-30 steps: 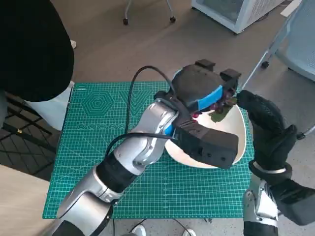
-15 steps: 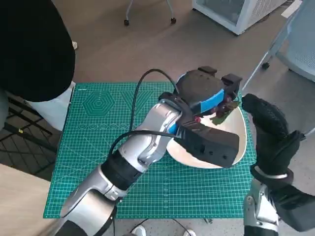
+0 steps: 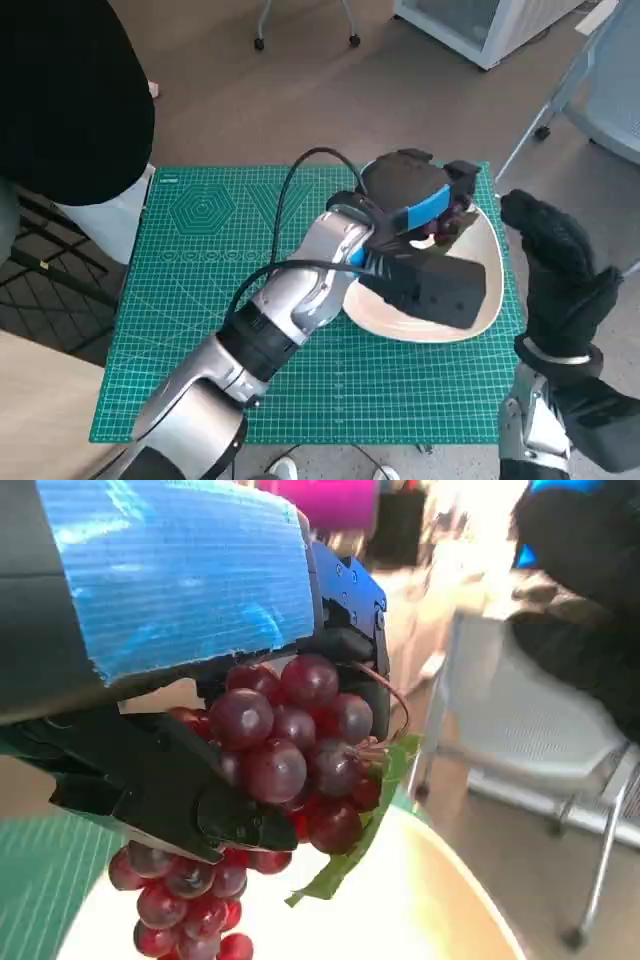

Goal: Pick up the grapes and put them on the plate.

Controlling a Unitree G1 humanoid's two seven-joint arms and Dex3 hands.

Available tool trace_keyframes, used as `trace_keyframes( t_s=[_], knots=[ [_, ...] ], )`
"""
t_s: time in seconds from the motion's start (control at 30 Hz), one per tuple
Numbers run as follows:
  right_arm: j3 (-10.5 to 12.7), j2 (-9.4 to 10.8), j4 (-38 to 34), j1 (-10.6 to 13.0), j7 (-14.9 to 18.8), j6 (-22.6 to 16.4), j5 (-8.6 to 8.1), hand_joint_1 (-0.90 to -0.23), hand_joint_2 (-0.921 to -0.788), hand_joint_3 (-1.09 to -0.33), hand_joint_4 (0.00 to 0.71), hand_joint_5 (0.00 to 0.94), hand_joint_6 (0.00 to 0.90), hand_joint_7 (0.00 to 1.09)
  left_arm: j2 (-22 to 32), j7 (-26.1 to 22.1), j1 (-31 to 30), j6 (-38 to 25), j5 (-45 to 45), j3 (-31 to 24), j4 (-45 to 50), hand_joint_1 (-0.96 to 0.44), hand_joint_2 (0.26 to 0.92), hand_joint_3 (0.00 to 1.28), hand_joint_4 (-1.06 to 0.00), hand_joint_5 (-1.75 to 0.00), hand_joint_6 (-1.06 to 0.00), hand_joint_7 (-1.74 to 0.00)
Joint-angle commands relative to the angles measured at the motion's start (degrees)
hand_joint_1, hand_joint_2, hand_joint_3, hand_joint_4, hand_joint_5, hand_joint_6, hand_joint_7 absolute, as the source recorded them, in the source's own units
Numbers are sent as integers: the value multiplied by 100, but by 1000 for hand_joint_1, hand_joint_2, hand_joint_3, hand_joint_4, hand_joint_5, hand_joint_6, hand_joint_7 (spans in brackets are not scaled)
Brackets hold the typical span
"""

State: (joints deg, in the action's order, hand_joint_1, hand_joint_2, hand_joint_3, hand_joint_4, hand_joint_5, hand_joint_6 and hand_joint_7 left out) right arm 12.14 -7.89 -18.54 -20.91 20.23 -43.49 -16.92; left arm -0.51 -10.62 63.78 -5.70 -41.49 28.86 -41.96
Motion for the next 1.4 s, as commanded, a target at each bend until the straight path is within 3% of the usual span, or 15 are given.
trace_keyframes(
  t_s=[0.03,0.13,0.2,0.3,0.37,0.47,0.6,0.8,1.0,1.23,1.4],
  knots=[
    [-9,20,-109,80,-30,33,16,-661,-921,-716,338,1,118,252,-199,-108,258,-18,284,-104,-415,229,796,429,-526,-1422,-457,-727],
    [-25,25,-99,82,-7,40,0,-662,-921,-716,338,1,118,247,-279,-159,311,95,478,-153,-763,328,727,549,-541,-1456,-467,-299],
    [-36,24,-85,85,8,53,-13,-662,-921,-716,338,1,118,243,-324,-182,363,166,575,-167,-998,348,735,552,-525,-1475,-428,-161],
    [-49,14,-80,82,39,78,-46,-662,-921,-717,337,0,118,239,-370,-205,464,223,645,-140,-1328,46,801,349,-410,-1447,-315,-55],
    [-56,7,-79,81,63,91,-74,-662,-921,-717,337,0,119,236,-365,-206,496,261,657,-107,-1446,-240,858,180,-300,-1081,-241,-25],
    [-70,-5,-74,83,96,110,-118,-662,-921,-717,338,0,121,232,-321,-201,475,317,654,-79,-1458,-482,900,85,-161,-400,-171,-8],
    [-84,-14,-65,87,118,121,-139,-662,-921,-716,338,0,123,227,-262,-236,412,333,635,-47,-1374,-640,916,73,-64,-95,-124,-2],
    [-106,-15,-58,84,141,130,-143,-660,-921,-717,338,0,127,221,-137,-240,353,455,577,30,-1284,-711,921,94,-31,-10,-105,-1],
    [-126,-4,-21,68,113,164,-109,-658,-921,-719,337,0,129,216,69,-193,224,865,833,-188,-1220,-665,921,97,-5,-1,-106,-2],
    [-156,19,64,73,73,240,-75,-651,-921,-724,336,0,132,211,235,34,-390,2122,2197,-1383,-1451,-545,921,107,-22,-9,-143,-19],
    [-189,46,135,63,35,315,-36,-650,-921,-723,335,0,136,210,258,-674,-895,2727,3658,-2467,-1478,-500,921,144,-65,-21,-186,-36]
  ],
)
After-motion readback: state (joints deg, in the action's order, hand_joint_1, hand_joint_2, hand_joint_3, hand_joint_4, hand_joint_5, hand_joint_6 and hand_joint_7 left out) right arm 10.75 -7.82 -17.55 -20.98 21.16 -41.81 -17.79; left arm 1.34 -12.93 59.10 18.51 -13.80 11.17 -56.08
